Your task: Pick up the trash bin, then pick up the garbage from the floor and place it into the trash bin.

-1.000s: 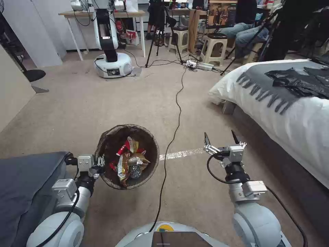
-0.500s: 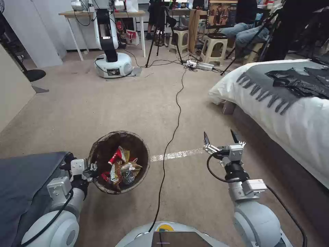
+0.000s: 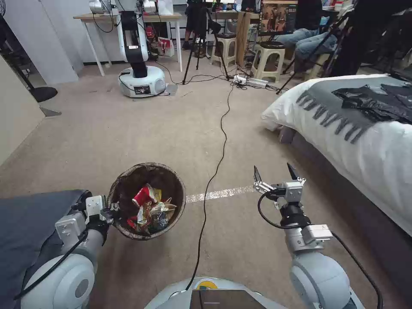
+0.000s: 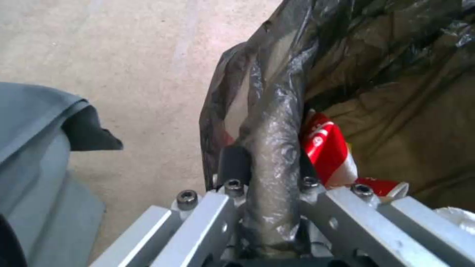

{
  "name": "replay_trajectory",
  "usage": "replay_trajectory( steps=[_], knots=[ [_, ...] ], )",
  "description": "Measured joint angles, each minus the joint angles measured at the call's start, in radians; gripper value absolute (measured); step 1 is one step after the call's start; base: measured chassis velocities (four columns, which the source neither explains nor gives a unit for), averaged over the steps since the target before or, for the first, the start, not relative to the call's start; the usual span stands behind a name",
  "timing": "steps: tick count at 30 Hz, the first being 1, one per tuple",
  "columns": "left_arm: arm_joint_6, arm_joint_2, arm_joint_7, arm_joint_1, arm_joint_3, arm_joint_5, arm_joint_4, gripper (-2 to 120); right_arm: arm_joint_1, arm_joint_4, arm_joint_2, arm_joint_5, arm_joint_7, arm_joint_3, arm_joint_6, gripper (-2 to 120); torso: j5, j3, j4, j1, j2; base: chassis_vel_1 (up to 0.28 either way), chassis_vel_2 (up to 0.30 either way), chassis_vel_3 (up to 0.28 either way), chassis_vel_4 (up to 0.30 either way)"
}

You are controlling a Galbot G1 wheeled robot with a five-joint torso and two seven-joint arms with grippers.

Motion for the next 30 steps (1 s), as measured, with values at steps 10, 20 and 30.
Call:
replay_trajectory(
  steps=[10, 20, 30],
  knots=[
    [0.015, 0.014, -0.034, -0.051, 0.026, -0.086, 0.032, 3, -0.003, -0.001, 0.005, -0.008, 0.000, -0.005, 0.003, 100, 0.0000, 0.000, 0.0000, 0.000, 0.000, 0.000, 0.000, 0.000, 0.000],
    [0.018, 0.015, -0.054, -0.073, 0.041, -0.105, 0.076, 3, 0.001, -0.004, 0.000, -0.009, -0.001, -0.009, 0.004, 100, 0.0000, 0.000, 0.0001, 0.000, 0.000, 0.000, 0.000, 0.000, 0.000],
    [0.016, 0.007, -0.061, -0.073, 0.041, -0.112, 0.105, 3, 0.015, -0.009, -0.009, -0.007, -0.001, -0.022, 0.004, 100, 0.0000, 0.000, 0.0000, 0.000, 0.000, 0.000, 0.000, 0.000, 0.000]
  ],
)
